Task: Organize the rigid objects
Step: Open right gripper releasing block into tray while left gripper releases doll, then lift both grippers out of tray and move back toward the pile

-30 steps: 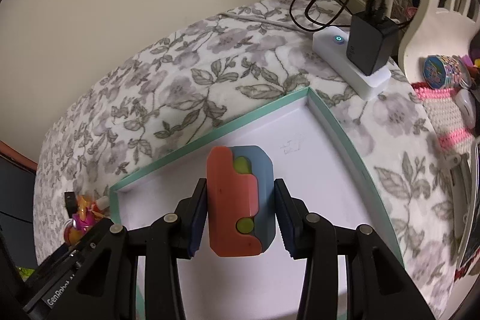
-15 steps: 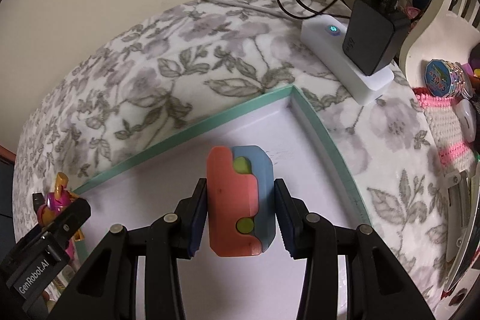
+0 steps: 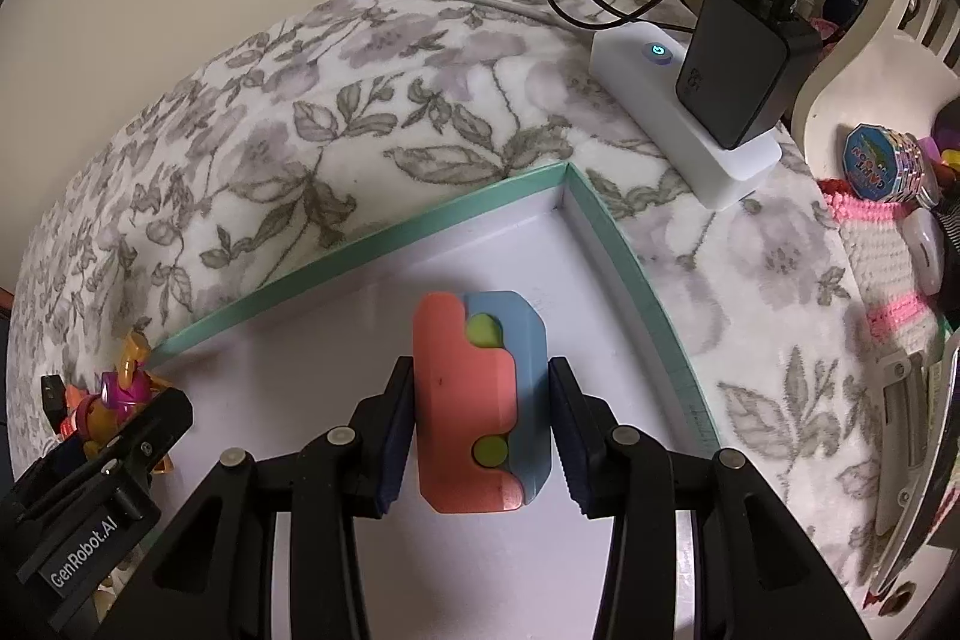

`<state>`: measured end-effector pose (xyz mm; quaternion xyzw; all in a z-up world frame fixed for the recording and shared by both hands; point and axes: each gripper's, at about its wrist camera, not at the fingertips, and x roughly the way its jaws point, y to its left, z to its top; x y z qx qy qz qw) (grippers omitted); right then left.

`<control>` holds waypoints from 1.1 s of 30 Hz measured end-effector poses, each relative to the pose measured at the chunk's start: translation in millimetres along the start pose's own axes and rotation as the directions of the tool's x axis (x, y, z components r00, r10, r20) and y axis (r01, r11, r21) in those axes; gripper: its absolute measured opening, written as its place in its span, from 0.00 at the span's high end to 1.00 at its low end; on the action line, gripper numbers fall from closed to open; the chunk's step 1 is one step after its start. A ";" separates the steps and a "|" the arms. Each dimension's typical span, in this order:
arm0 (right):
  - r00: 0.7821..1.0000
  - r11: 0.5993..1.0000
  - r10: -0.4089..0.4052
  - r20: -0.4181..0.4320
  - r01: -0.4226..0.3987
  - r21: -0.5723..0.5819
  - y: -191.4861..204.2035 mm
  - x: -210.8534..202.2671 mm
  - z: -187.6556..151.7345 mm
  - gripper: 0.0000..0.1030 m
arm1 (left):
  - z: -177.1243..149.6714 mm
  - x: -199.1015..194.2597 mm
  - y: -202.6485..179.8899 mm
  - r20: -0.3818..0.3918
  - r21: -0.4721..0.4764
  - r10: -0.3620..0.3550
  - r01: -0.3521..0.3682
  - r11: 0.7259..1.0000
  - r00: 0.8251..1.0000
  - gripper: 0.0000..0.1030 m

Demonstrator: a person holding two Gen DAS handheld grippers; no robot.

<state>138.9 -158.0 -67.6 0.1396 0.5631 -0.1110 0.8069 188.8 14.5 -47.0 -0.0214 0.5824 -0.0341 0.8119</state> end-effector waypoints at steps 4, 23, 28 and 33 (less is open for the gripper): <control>1.000 1.000 -0.009 0.002 0.009 -0.007 0.2 -2.0 0.7 0.57 | -0.5 0.2 0.6 -0.010 -0.004 0.001 -0.001 1.000 1.000 0.20; 0.997 0.996 -0.030 0.077 0.036 -0.081 11.6 -28.3 6.5 0.44 | 6.3 -22.3 18.6 0.077 -0.078 0.041 -0.035 0.996 0.996 0.00; 0.994 0.996 -0.010 0.105 0.019 -0.088 13.9 -34.3 7.2 0.32 | 9.0 -28.1 30.2 0.103 -0.117 0.072 -0.060 0.991 0.992 0.00; 0.993 0.995 0.001 0.121 0.012 -0.103 17.6 -35.3 6.8 0.24 | 10.9 -31.8 42.3 0.110 -0.154 0.083 -0.065 0.986 0.991 0.00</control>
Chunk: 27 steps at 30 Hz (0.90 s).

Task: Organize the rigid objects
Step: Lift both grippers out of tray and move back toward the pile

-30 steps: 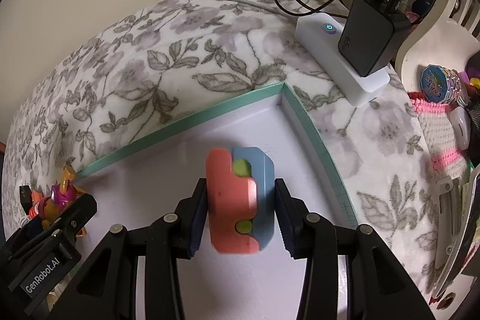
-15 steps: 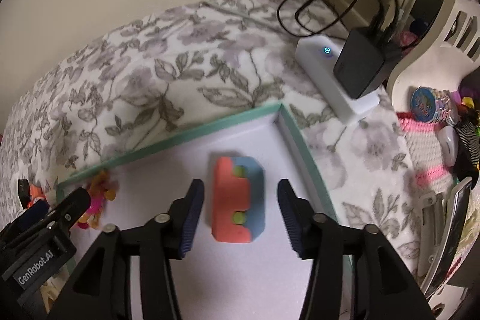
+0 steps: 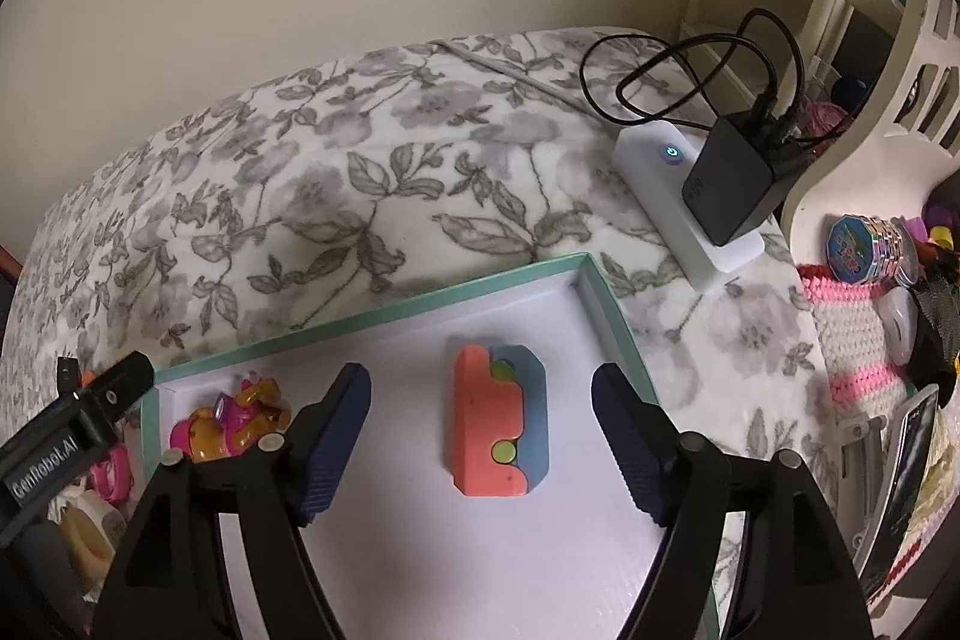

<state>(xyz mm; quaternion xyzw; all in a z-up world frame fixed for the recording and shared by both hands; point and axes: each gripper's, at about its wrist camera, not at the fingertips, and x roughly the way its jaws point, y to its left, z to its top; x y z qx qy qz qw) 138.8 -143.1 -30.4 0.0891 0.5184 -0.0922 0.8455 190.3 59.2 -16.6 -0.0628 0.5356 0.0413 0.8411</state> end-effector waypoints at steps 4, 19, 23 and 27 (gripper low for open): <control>1.000 1.000 0.022 0.009 -0.022 -0.003 2.8 1.7 -0.4 0.12 | 2.5 -0.4 8.0 0.011 -0.019 0.020 -0.020 1.000 1.000 0.00; 0.998 0.998 0.055 0.021 -0.055 -0.016 8.0 3.8 0.4 0.12 | 3.0 -3.6 14.7 0.059 -0.023 0.053 -0.051 0.998 0.997 0.00; 0.998 0.998 0.066 0.023 -0.065 -0.023 13.2 -3.2 0.4 0.12 | 3.9 -8.8 20.5 0.073 -0.036 0.051 -0.048 0.998 0.996 0.00; 0.994 0.996 0.085 0.075 -0.082 -0.042 23.6 -24.3 1.9 0.12 | 4.3 -21.6 30.6 0.110 -0.055 0.048 -0.042 0.998 0.993 0.00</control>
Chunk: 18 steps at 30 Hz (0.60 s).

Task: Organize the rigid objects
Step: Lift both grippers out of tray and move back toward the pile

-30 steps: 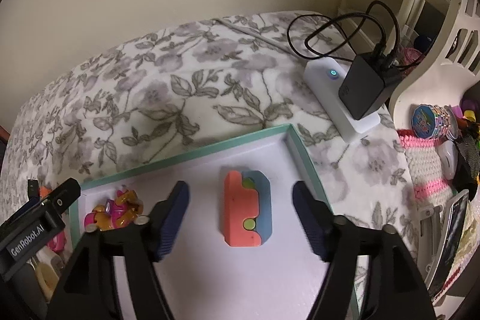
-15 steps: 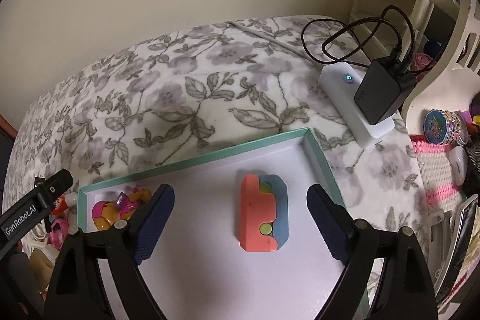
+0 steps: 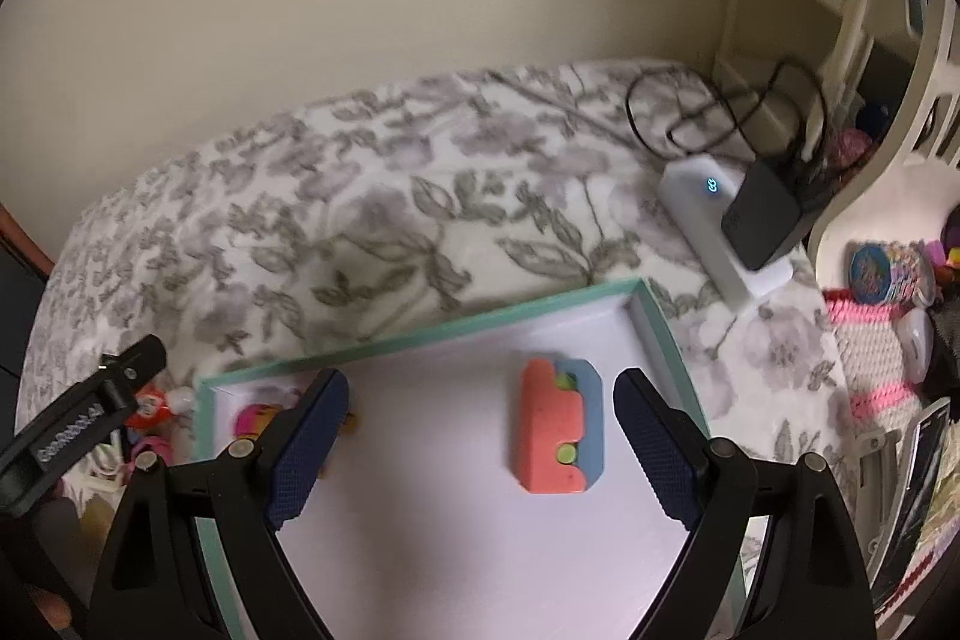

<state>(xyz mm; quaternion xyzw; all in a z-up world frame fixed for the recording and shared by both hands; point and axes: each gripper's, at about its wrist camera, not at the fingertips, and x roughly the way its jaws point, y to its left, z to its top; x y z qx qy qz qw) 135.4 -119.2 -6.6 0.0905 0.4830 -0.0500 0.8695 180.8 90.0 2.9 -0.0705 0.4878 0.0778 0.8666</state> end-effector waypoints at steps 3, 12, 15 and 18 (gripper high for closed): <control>0.999 1.000 0.023 0.039 -0.023 -0.006 10.3 -19.4 1.6 0.12 | 2.8 -11.2 11.8 0.016 -0.019 -0.013 0.013 1.000 1.000 0.00; 0.992 0.997 0.077 0.102 -0.076 -0.011 46.4 -50.1 -10.4 0.12 | 10.8 -52.8 68.2 0.084 -0.069 0.000 0.006 0.998 0.996 0.00; 0.994 0.996 0.071 0.081 -0.066 -0.055 66.7 -45.4 -19.3 0.12 | 12.0 -63.5 96.0 0.108 -0.090 0.031 -0.022 0.996 0.994 0.00; 0.994 0.992 0.083 0.066 -0.077 -0.096 88.9 -41.0 -30.8 0.12 | 11.3 -68.0 126.1 0.104 -0.125 0.066 -0.053 0.991 0.992 0.00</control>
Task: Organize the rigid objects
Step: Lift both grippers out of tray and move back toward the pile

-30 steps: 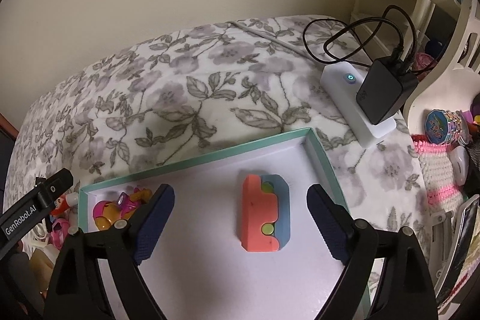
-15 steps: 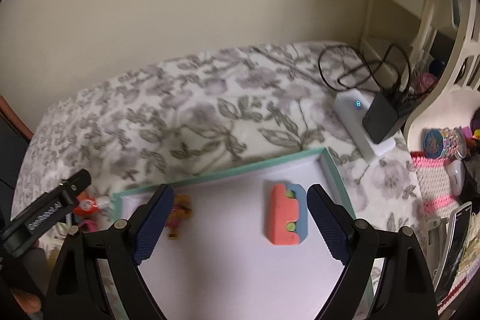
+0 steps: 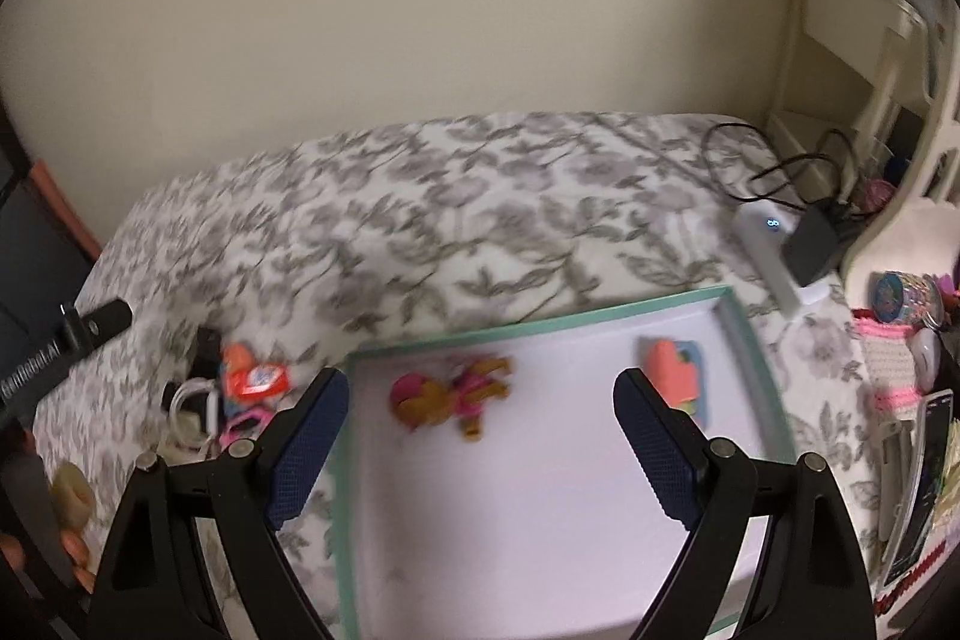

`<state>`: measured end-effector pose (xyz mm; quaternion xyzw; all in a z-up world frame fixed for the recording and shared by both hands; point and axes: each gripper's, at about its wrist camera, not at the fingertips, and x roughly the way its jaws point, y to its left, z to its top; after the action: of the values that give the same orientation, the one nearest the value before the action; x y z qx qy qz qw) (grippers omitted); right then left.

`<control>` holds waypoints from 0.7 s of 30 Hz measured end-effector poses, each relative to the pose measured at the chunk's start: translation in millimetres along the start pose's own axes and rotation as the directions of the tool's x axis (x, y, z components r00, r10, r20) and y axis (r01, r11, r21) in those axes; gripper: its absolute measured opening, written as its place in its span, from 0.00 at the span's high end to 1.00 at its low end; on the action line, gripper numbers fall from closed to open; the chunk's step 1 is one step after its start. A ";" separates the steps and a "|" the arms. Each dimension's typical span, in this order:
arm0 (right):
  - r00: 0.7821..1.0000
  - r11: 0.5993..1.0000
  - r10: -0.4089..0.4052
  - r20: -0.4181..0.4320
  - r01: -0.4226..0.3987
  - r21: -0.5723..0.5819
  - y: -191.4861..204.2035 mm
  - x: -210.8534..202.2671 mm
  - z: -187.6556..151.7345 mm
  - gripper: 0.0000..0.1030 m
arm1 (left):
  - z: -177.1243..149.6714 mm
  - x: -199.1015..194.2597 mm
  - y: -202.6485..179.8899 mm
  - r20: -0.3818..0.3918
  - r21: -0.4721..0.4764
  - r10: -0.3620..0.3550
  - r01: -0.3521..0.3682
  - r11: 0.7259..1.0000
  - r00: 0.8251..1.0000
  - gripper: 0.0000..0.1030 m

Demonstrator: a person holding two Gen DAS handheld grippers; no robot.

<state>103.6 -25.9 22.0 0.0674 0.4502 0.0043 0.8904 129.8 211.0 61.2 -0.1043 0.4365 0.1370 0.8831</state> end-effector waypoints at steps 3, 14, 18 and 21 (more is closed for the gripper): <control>0.999 0.998 0.038 -0.013 -0.038 -0.040 26.6 2.7 -8.6 0.12 | 1.6 0.7 30.2 -0.019 -0.033 0.048 -0.048 0.998 0.999 0.00; 0.975 0.965 0.205 -0.088 -0.216 -0.145 123.0 21.2 -27.0 0.12 | 1.2 3.8 140.3 -0.078 -0.167 0.142 -0.154 0.974 0.987 0.00; 0.965 0.958 0.212 -0.152 -0.236 -0.161 147.5 43.6 -36.9 0.12 | -0.6 14.0 164.7 -0.132 -0.212 0.140 -0.166 0.963 0.981 0.00; 0.959 0.961 0.193 -0.208 -0.228 -0.159 159.3 63.1 -47.1 0.12 | -7.7 29.3 172.2 -0.190 -0.220 0.132 -0.173 0.960 0.973 0.00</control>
<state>111.7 141.7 -36.4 0.0330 0.5214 0.1469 0.8399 83.8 375.1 22.0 -0.1855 0.4992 0.2458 0.8099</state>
